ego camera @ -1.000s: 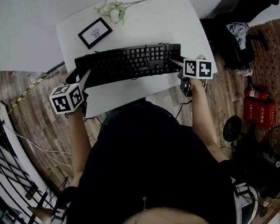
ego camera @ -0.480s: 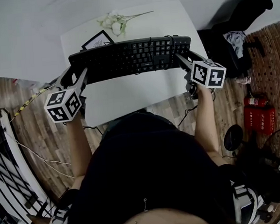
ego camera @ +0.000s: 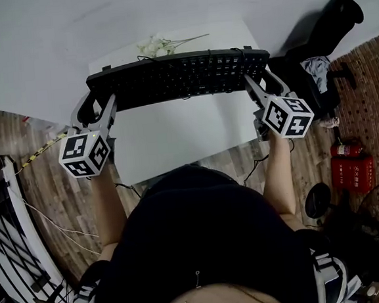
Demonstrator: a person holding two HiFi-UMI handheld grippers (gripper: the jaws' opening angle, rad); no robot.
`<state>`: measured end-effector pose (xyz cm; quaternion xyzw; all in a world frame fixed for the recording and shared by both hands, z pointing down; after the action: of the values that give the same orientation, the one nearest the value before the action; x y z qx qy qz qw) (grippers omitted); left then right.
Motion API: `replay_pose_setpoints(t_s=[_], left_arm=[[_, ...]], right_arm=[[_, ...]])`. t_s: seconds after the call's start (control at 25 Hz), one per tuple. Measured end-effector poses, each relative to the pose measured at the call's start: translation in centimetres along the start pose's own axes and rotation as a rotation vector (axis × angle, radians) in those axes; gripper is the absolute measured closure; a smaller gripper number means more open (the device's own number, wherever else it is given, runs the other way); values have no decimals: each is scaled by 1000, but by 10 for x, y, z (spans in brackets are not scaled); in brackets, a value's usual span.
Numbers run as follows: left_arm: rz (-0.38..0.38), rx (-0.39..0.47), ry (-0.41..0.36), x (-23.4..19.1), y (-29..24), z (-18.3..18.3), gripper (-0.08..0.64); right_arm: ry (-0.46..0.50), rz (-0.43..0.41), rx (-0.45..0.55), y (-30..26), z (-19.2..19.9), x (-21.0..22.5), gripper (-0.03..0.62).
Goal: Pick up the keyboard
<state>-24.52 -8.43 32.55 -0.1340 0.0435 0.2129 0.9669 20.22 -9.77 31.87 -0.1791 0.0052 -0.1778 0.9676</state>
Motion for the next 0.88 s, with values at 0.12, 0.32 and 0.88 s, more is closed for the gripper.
replay_pose_setpoints(t_s=[0.12,0.32,0.88], left_arm=[[-5,47,-24,-1,11,-5,321],[-14,108,-60,1,19,-12,321],[-10,123,-94,-3,16,-10,321]], right_arm=[[30,6,62,8,-5,-9,322],[66,16,148,17,-12,-15,322],[65,41,202,17,1,-20,322]])
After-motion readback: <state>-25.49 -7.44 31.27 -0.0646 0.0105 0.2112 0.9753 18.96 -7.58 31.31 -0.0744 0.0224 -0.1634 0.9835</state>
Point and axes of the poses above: the fingertips, and each gripper's own axes: y backward along the fingers, x to its right, z out of its underside, the point moved 9 cm from there along y, backward along the fingers, and after that the axes turned 4 degrees about y, right-handed, at the moved point
